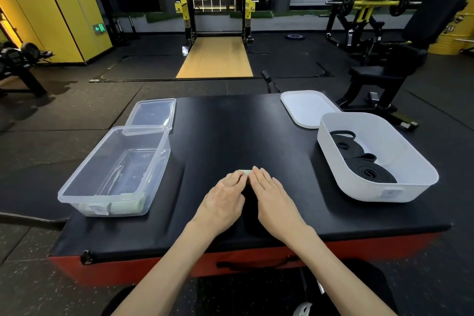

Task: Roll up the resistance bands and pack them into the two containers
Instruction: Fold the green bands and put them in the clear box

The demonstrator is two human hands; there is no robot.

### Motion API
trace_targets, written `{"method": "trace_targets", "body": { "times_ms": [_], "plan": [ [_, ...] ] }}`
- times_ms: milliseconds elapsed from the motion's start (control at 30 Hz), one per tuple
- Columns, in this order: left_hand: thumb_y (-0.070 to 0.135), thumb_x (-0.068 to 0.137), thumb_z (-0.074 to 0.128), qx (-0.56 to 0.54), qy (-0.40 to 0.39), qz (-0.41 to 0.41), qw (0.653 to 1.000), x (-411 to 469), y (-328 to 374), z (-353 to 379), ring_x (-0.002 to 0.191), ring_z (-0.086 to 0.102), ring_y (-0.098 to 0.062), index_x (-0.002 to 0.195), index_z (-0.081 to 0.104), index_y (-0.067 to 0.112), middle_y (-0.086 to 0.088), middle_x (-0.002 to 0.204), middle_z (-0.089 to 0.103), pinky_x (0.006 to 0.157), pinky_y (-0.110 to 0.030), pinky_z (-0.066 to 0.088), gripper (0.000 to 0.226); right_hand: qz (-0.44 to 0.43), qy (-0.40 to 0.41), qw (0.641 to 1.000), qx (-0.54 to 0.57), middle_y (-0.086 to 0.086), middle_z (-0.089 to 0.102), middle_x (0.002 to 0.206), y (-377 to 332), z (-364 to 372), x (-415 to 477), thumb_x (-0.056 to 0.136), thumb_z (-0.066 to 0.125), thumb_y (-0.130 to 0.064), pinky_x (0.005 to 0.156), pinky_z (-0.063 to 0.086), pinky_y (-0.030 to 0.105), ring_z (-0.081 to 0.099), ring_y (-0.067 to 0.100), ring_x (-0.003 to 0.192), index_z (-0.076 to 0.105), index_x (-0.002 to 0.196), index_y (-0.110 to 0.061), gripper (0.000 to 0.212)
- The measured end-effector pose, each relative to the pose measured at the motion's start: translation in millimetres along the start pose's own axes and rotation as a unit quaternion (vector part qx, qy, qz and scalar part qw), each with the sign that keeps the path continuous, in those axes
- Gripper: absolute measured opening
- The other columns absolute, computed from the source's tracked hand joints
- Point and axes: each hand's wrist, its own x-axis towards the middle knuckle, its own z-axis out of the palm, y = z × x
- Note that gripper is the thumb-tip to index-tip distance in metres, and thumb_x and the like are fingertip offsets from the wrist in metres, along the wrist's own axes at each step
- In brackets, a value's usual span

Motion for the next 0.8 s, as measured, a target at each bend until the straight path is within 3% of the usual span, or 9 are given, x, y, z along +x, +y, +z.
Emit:
{"method": "trace_targets", "body": {
  "times_ms": [133,233,300,400,500,600,700,800],
  "plan": [
    [0.003,0.087,0.043,0.017,-0.013,-0.024,0.999,6,-1,-2,0.091,0.054,-0.014,0.119,0.051,0.013,0.006,0.115,0.051,0.076,-0.032,0.051,0.035,-0.001,0.048,0.999,-0.005,0.01,0.025,0.155,6,2,5,0.086,0.042,0.01,0.114,0.007,0.027,0.019,0.021,0.145,0.031,0.146,-0.005,0.063],
    [0.004,0.089,0.042,0.036,-0.017,-0.019,0.999,11,-4,-1,0.087,0.055,-0.016,0.119,0.052,0.013,0.004,0.113,0.052,0.074,-0.031,0.05,0.033,0.003,0.067,0.998,-0.021,0.013,0.051,0.138,8,7,8,0.075,0.059,0.013,0.108,0.027,0.033,0.046,0.027,0.131,0.052,0.132,-0.002,0.059],
    [0.004,0.09,0.041,0.039,-0.021,-0.013,0.999,13,-6,0,0.086,0.056,-0.016,0.122,0.052,0.013,0.004,0.115,0.052,0.075,-0.03,0.05,0.035,-0.002,0.067,0.998,-0.022,0.013,0.059,0.129,8,8,10,0.069,0.066,0.013,0.104,0.036,0.035,0.054,0.028,0.123,0.058,0.126,-0.002,0.059],
    [0.004,0.09,0.041,0.034,-0.013,-0.004,0.999,12,-7,2,0.087,0.057,-0.017,0.126,0.049,0.012,0.004,0.117,0.051,0.077,-0.031,0.051,0.038,-0.003,0.071,0.997,-0.03,0.011,0.063,0.121,5,8,15,0.062,0.073,0.012,0.098,0.045,0.036,0.06,0.026,0.114,0.062,0.119,-0.003,0.06],
    [0.004,0.091,0.042,0.04,-0.004,0.022,0.999,13,-6,4,0.101,0.055,-0.016,0.133,0.045,0.008,0.0,0.125,0.05,0.089,-0.023,0.045,0.042,-0.002,0.089,0.996,-0.021,0.01,0.066,0.112,3,4,18,0.06,0.074,0.012,0.09,0.05,0.034,0.064,0.026,0.104,0.064,0.113,-0.003,0.057],
    [0.0,0.086,0.051,0.05,0.036,0.043,0.997,15,-7,4,0.107,0.057,-0.019,0.125,0.054,0.004,-0.005,0.121,0.057,0.093,-0.03,0.05,0.04,-0.001,0.115,0.993,-0.008,0.008,0.068,0.103,2,-3,19,0.061,0.072,0.013,0.076,0.054,0.03,0.066,0.025,0.09,0.067,0.106,-0.004,0.048],
    [-0.003,0.071,0.071,0.092,0.076,0.071,0.99,14,-10,10,0.103,0.065,-0.021,0.114,0.064,0.001,-0.011,0.112,0.067,0.092,-0.027,0.051,0.044,0.001,0.12,0.993,-0.002,0.012,0.068,0.106,4,-1,20,0.06,0.071,0.017,0.079,0.054,0.033,0.067,0.028,0.095,0.067,0.109,0.0,0.052],
    [-0.002,0.07,0.074,0.087,0.078,0.081,0.99,16,-10,14,0.097,0.066,-0.019,0.113,0.064,0.001,-0.007,0.107,0.067,0.088,-0.024,0.053,0.044,0.0,0.11,0.994,0.009,0.015,0.066,0.115,8,6,21,0.06,0.068,0.021,0.089,0.051,0.038,0.064,0.031,0.106,0.063,0.117,0.002,0.061]
  ]
}}
